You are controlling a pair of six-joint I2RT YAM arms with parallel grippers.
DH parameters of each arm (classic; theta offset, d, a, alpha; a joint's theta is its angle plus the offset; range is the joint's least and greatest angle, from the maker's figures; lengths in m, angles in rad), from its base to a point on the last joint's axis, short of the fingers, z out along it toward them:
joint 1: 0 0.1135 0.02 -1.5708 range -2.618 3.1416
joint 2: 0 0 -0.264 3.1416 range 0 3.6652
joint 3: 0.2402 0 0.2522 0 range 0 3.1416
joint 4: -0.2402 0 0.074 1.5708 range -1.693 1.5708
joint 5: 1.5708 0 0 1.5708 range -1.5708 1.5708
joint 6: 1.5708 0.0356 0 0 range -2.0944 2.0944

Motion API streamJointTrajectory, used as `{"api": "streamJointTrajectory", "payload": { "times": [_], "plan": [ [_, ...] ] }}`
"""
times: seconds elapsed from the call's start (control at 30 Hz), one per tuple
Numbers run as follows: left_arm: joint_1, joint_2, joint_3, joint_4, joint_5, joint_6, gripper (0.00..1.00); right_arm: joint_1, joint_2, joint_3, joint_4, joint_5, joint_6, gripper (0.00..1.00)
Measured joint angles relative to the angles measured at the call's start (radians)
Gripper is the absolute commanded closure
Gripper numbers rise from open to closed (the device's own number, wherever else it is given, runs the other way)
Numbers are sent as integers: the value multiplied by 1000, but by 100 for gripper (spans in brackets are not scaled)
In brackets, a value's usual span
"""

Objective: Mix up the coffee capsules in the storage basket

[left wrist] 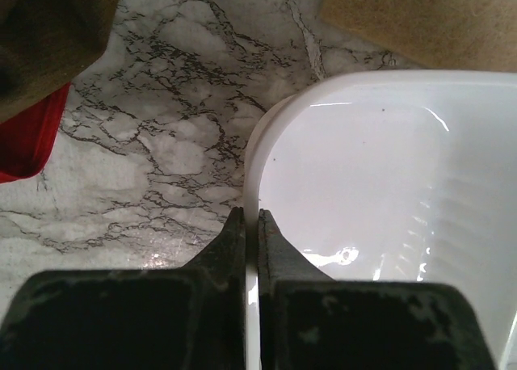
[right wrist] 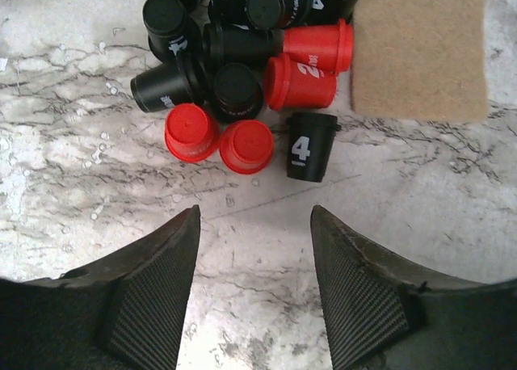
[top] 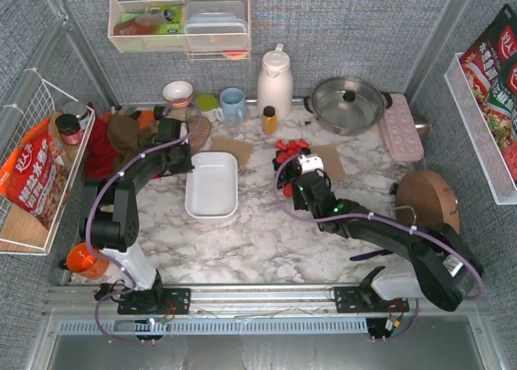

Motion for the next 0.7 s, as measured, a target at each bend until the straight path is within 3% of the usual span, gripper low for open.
{"api": "streamJointTrajectory", "payload": {
  "times": [0.17, 0.5, 0.63, 0.7],
  "plan": [
    [0, -27, -20, 19, -13, -35, 68, -25, 80, 45, 29, -35, 11, 46],
    [0, -70, 3, -16, -42, -46, 37, -89, 220, 129, 47, -95, 26, 49],
    [0, -191, 0, -42, -81, -39, 2, -106, 240, 130, 47, -116, 30, 50],
    [0, -285, -26, -41, -85, -27, 1, -111, 243, 130, 47, -125, 34, 50]
  ]
}}
